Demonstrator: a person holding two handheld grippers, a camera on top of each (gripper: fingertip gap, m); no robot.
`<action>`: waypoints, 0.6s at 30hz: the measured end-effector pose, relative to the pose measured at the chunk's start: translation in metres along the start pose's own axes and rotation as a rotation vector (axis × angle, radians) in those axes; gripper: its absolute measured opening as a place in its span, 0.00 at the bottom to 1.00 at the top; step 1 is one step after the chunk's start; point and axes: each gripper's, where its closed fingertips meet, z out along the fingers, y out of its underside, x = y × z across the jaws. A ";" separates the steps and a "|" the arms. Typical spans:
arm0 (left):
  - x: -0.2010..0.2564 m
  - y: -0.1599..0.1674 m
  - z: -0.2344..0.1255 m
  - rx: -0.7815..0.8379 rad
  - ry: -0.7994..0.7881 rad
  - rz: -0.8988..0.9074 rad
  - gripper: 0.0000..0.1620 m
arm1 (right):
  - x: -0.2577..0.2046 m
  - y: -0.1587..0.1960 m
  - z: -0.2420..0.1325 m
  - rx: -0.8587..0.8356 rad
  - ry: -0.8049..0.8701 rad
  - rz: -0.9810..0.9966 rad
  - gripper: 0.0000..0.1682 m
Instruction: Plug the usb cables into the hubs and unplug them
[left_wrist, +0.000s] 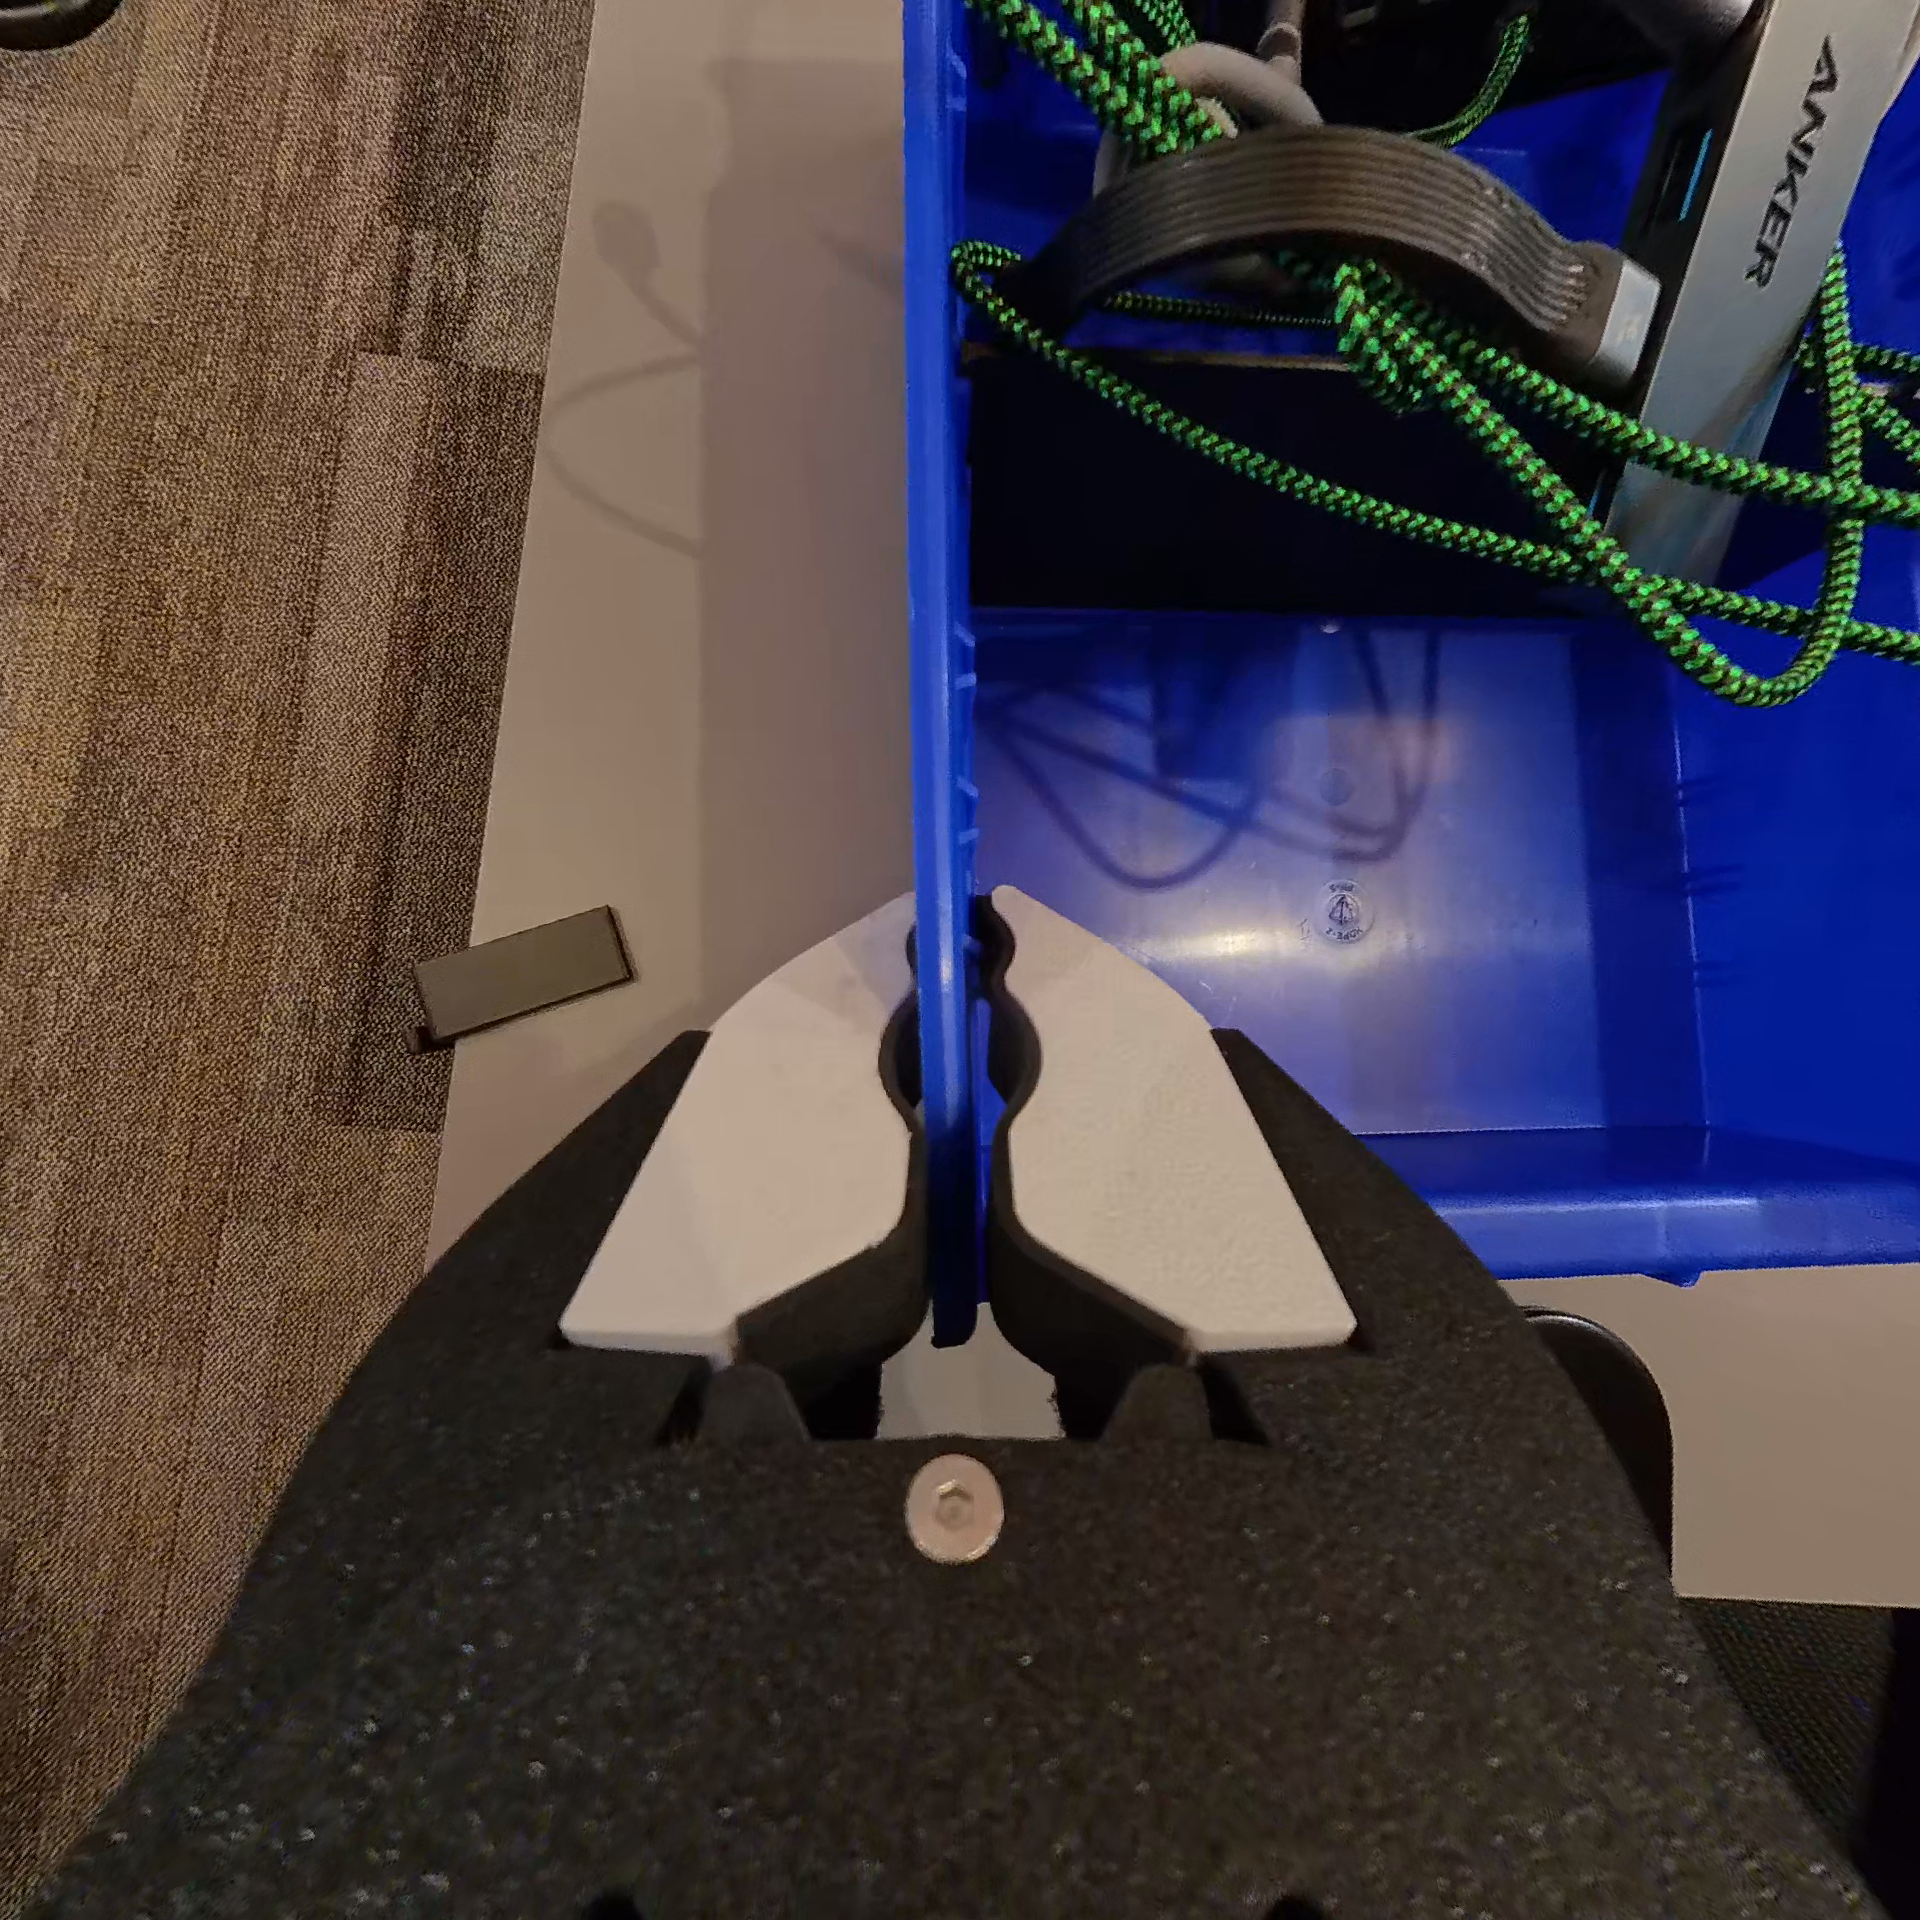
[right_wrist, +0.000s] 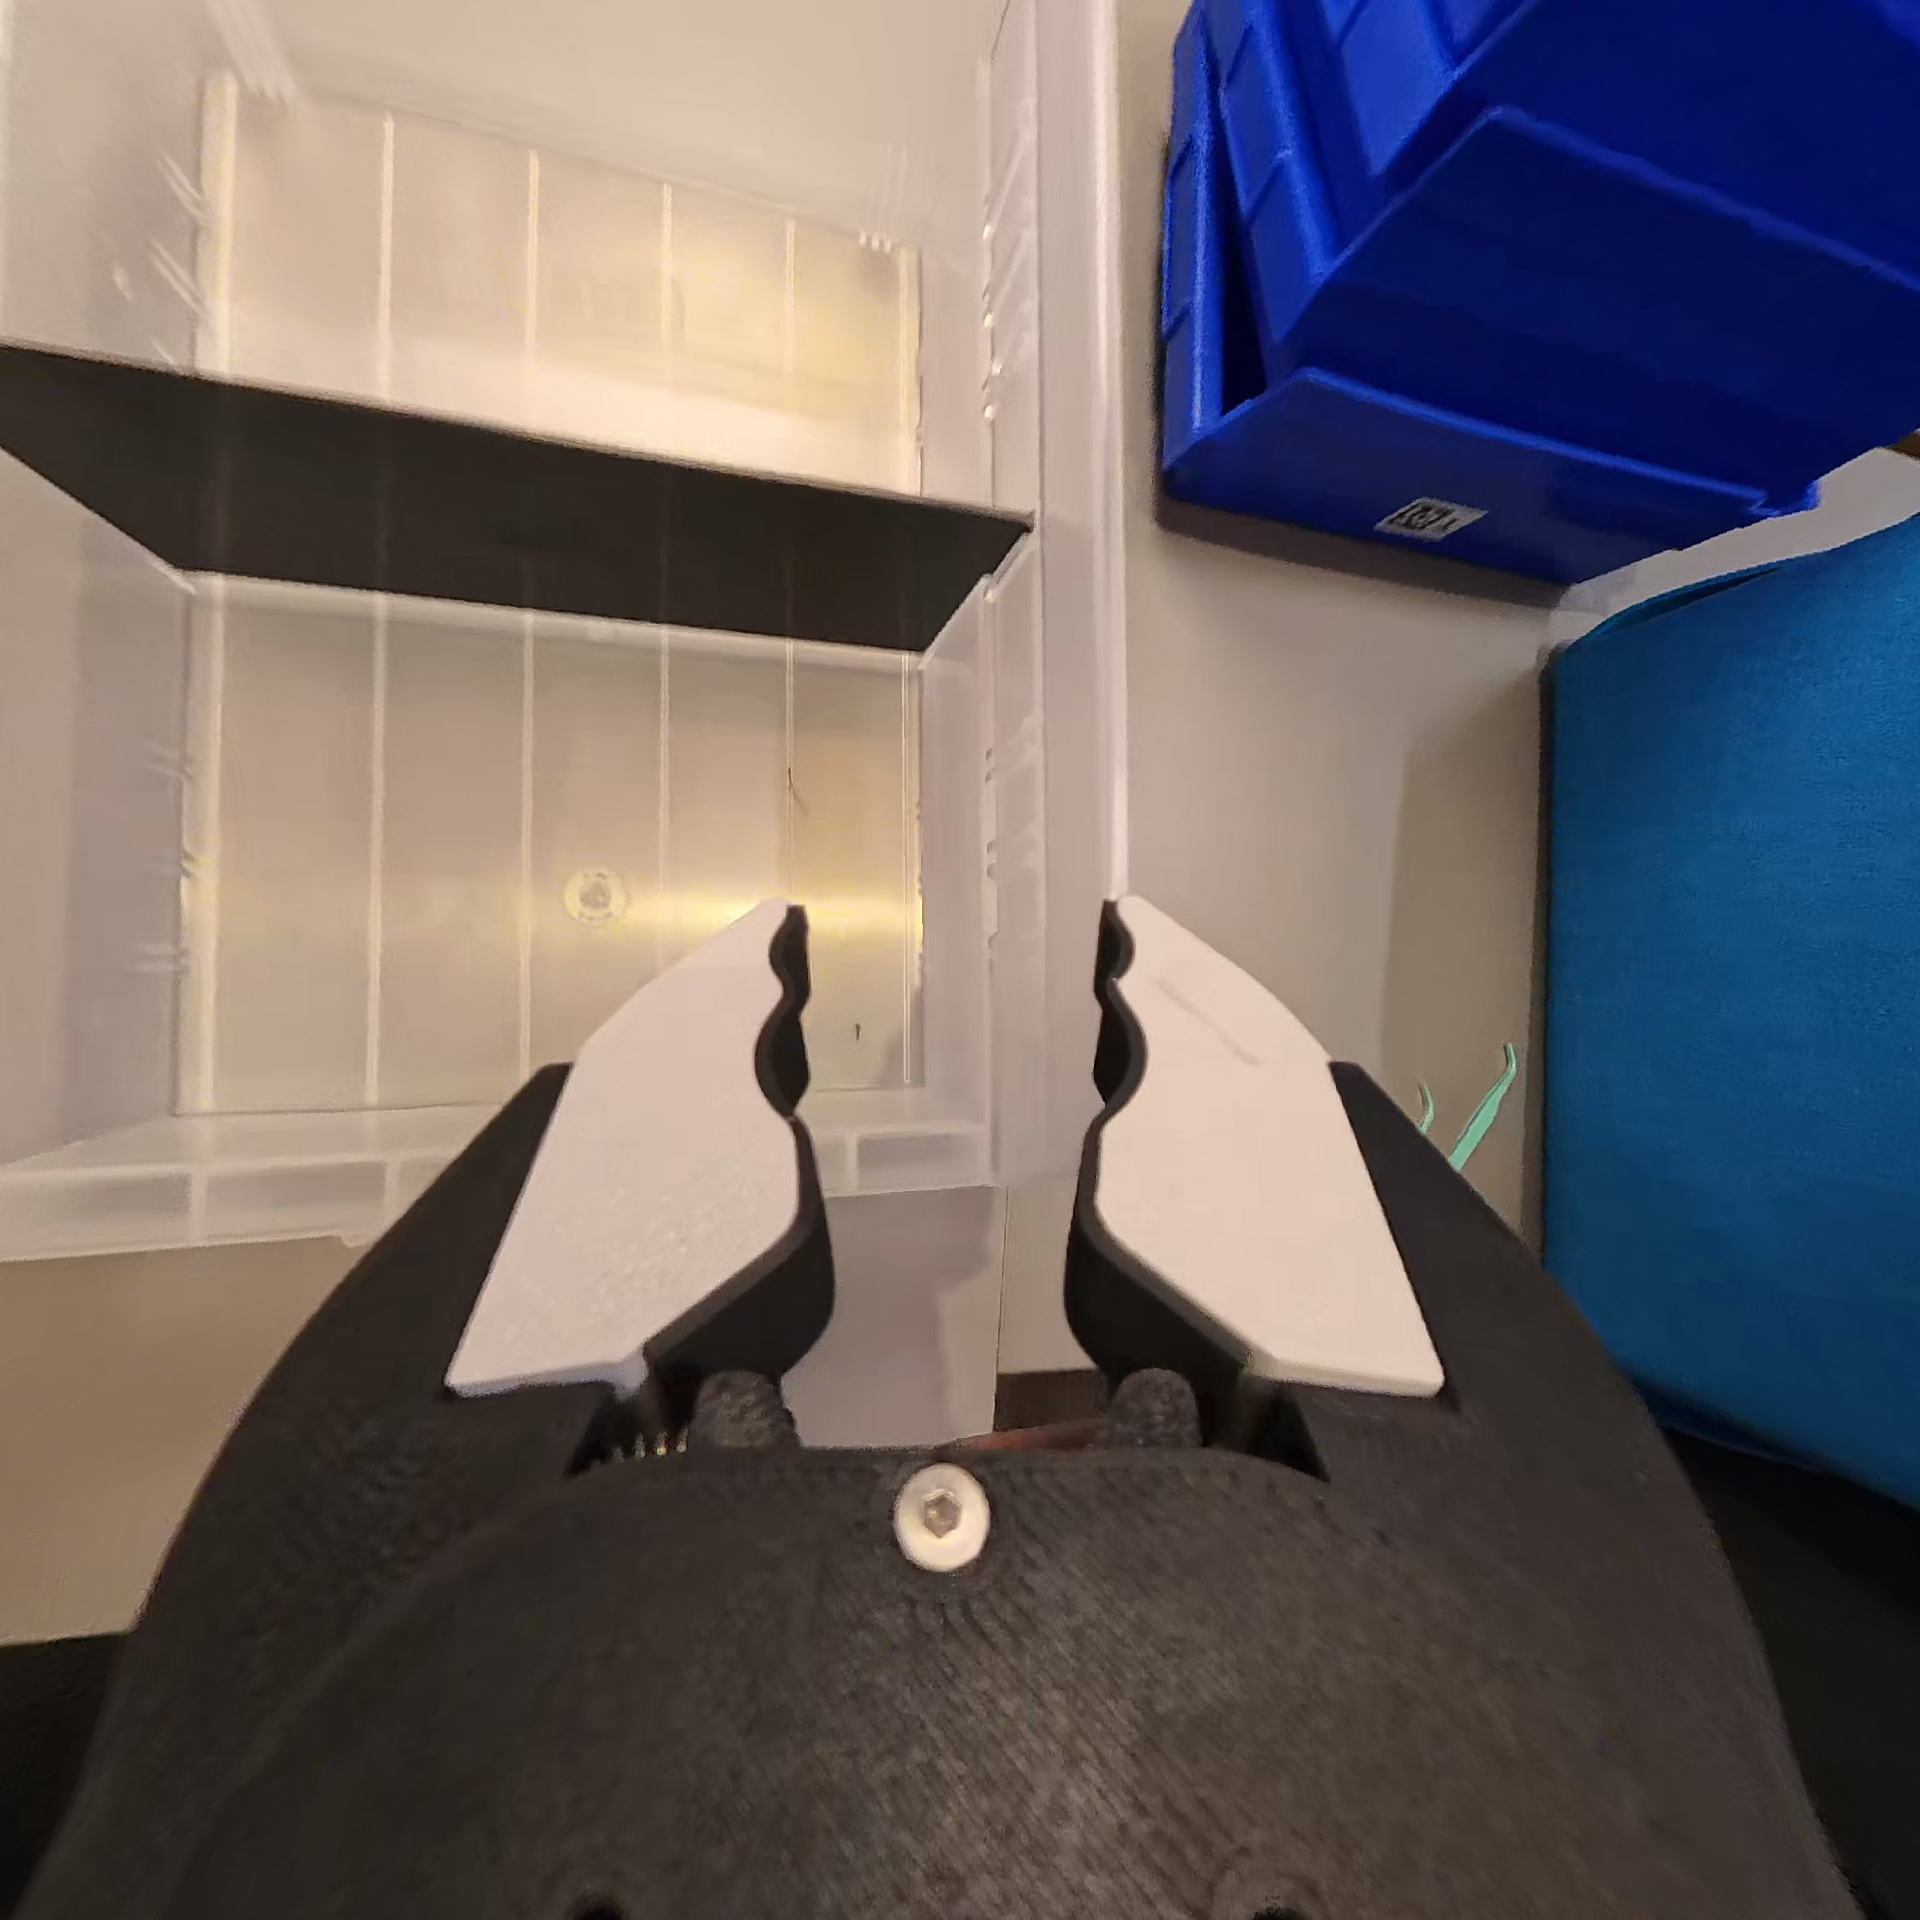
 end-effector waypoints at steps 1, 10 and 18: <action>0.000 0.000 0.000 -0.001 0.000 0.003 0.03 | 0.002 -0.004 -0.004 0.031 -0.007 0.019 0.31; -0.003 -0.002 0.002 0.001 0.007 -0.005 0.03 | 0.022 0.023 0.031 -0.106 -0.078 0.084 0.08; -0.010 -0.005 0.003 0.021 -0.013 -0.052 0.03 | 0.010 0.002 0.042 -0.030 -0.114 0.173 0.06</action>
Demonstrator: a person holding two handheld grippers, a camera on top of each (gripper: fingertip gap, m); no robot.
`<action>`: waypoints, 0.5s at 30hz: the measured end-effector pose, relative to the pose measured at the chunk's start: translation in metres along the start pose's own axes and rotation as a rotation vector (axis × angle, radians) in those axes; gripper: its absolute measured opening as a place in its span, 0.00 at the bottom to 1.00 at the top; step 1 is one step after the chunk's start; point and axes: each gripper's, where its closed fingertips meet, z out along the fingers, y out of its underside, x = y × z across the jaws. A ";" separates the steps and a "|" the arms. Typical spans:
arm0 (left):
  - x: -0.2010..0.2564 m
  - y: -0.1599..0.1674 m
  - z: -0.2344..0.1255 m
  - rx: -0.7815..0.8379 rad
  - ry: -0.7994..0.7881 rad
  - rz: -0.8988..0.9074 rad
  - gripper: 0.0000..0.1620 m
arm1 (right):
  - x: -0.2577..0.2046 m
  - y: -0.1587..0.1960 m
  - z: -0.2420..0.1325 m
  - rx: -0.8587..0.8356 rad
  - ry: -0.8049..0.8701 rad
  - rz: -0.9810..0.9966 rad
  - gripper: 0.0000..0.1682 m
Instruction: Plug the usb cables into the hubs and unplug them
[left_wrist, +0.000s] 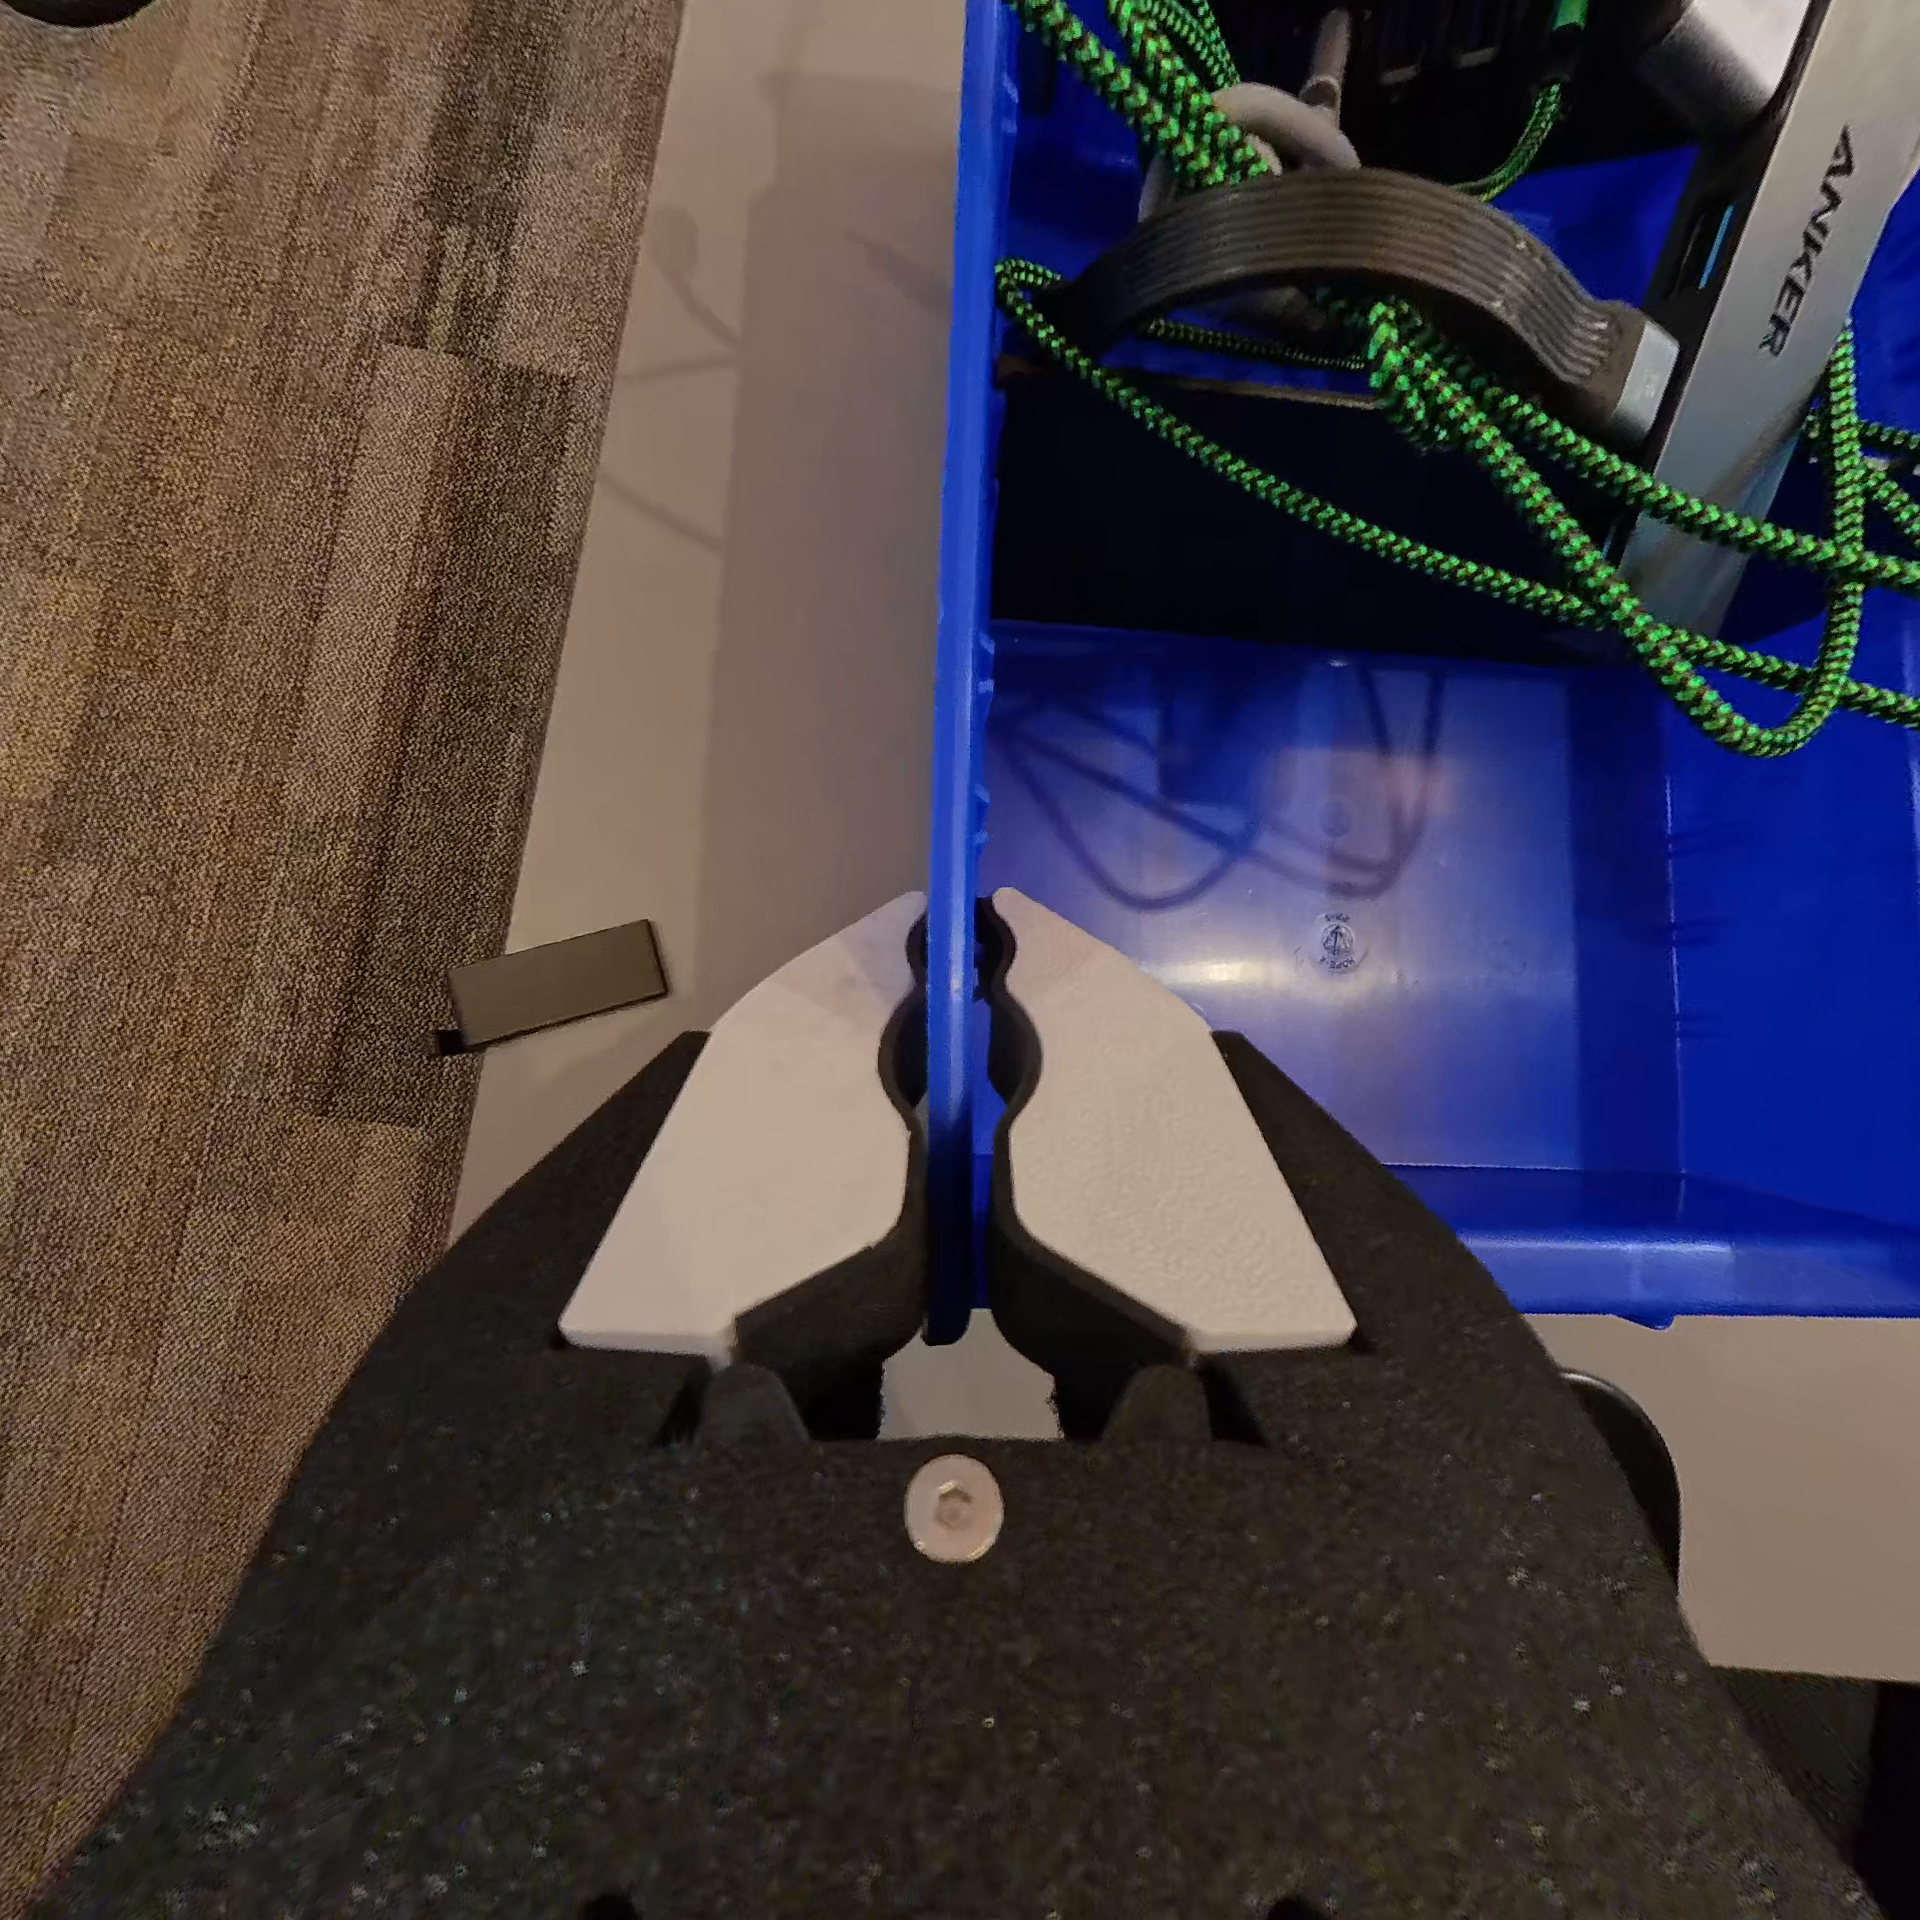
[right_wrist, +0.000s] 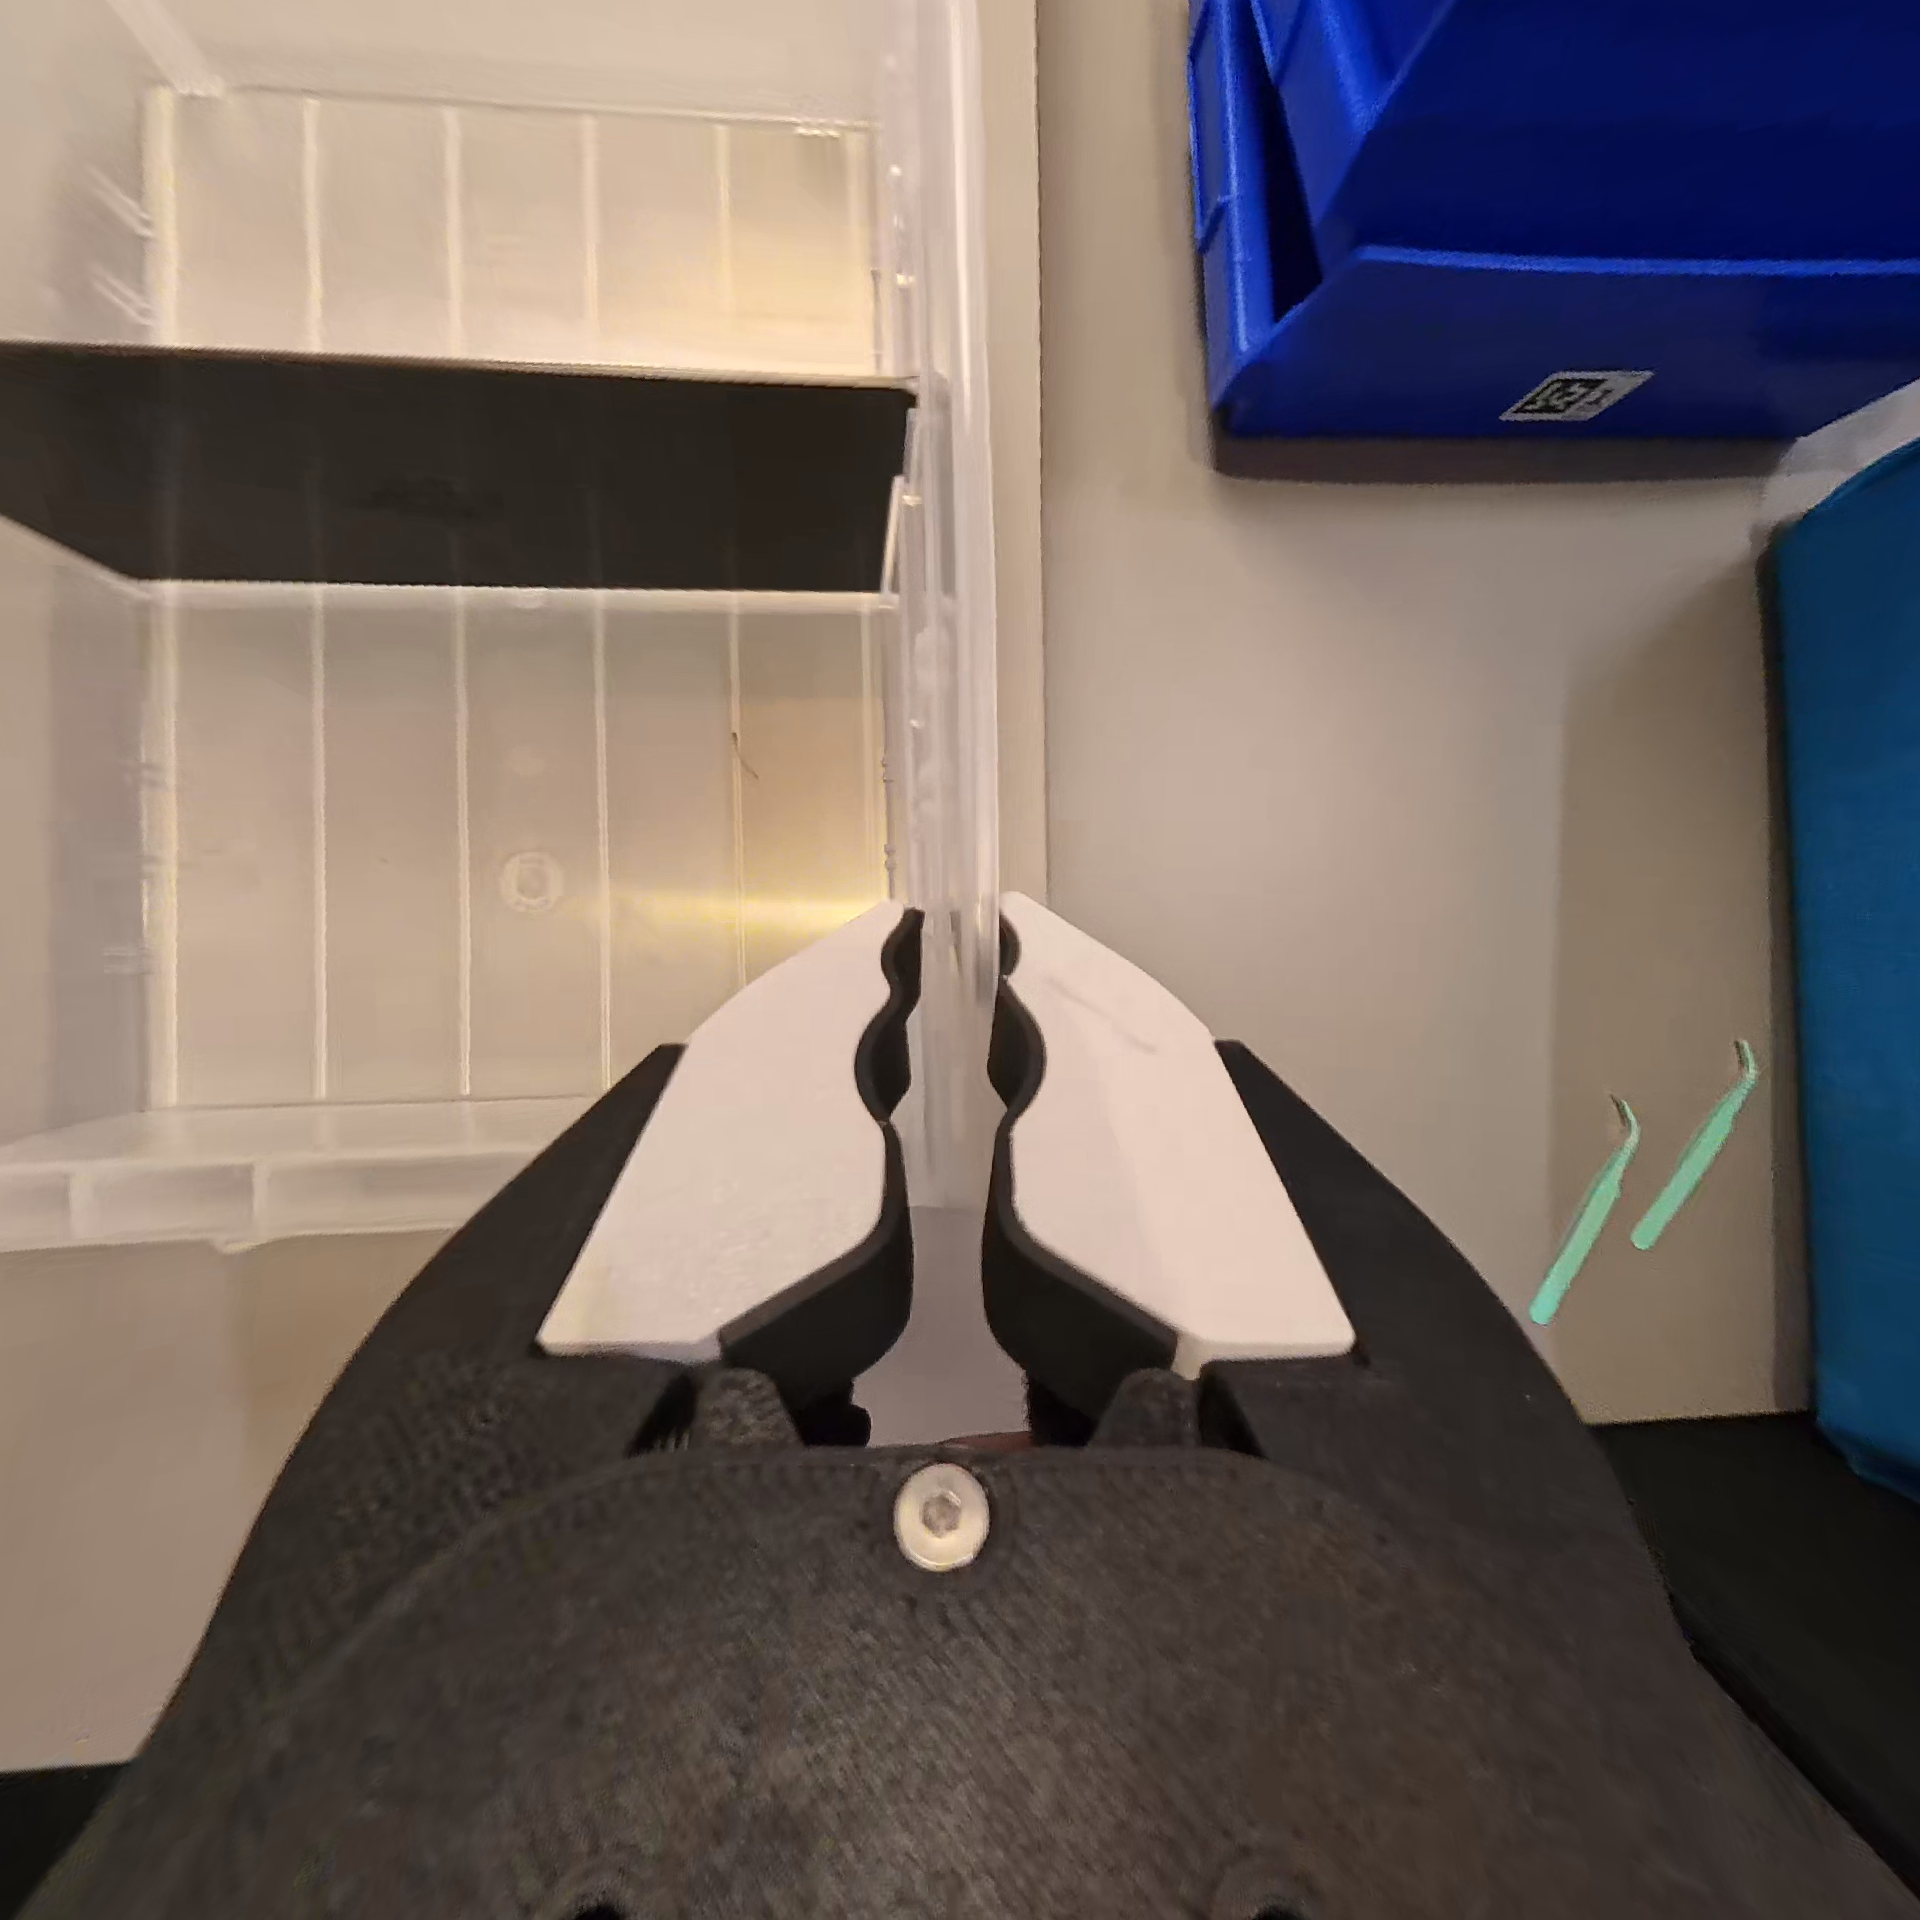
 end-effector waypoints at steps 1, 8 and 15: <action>-0.001 -0.001 0.000 0.005 -0.004 -0.001 0.03 | -0.004 -0.002 0.001 0.009 -0.014 -0.003 0.05; -0.016 -0.010 0.005 0.002 -0.015 0.069 0.03 | -0.027 -0.004 0.002 0.038 -0.097 -0.042 0.04; -0.031 -0.026 0.017 -0.014 0.030 0.158 0.03 | -0.024 0.004 -0.003 0.023 -0.140 -0.109 0.04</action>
